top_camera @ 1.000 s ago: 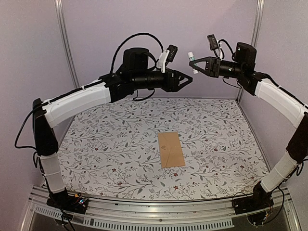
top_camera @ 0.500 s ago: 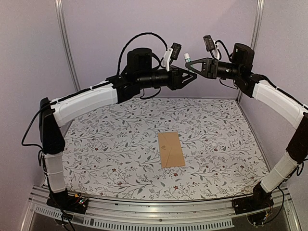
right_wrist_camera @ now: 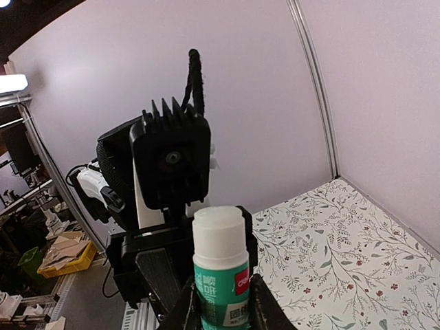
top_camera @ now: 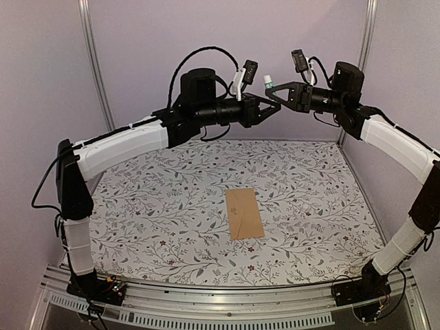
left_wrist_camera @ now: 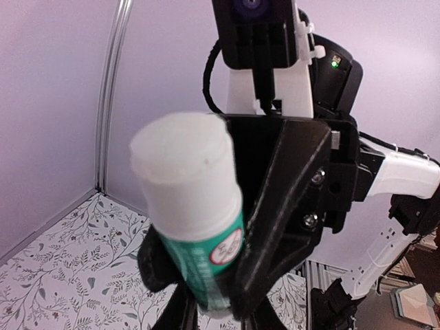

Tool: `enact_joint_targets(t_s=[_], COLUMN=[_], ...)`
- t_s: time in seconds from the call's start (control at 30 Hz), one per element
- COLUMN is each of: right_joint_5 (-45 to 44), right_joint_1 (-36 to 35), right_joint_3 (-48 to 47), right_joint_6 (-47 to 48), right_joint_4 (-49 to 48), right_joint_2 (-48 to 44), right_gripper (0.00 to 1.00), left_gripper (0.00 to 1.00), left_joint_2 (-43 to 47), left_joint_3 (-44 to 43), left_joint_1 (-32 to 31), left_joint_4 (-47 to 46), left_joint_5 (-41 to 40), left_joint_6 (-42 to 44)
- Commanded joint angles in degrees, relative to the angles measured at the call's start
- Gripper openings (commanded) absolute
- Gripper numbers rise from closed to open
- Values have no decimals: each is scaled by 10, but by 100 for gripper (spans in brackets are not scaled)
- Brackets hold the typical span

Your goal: Place the letter into the envelope and seal it

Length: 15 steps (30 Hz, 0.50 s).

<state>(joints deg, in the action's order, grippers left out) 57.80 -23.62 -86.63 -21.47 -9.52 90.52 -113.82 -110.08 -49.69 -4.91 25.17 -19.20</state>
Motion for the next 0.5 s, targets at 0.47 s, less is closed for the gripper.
enact_joint_targets(t_s=[0.47], right_joint_5=[51], right_joint_1=[1], right_joint_3=[-53], right_joint_6=[95], right_joint_4=[166], right_joint_2=[37], right_gripper=[41], left_gripper=[3], left_joint_2=[44], left_joint_3=[61], left_joint_1=[12], left_joint_4=[71], left_joint_5=[44], left_joint_6=[51])
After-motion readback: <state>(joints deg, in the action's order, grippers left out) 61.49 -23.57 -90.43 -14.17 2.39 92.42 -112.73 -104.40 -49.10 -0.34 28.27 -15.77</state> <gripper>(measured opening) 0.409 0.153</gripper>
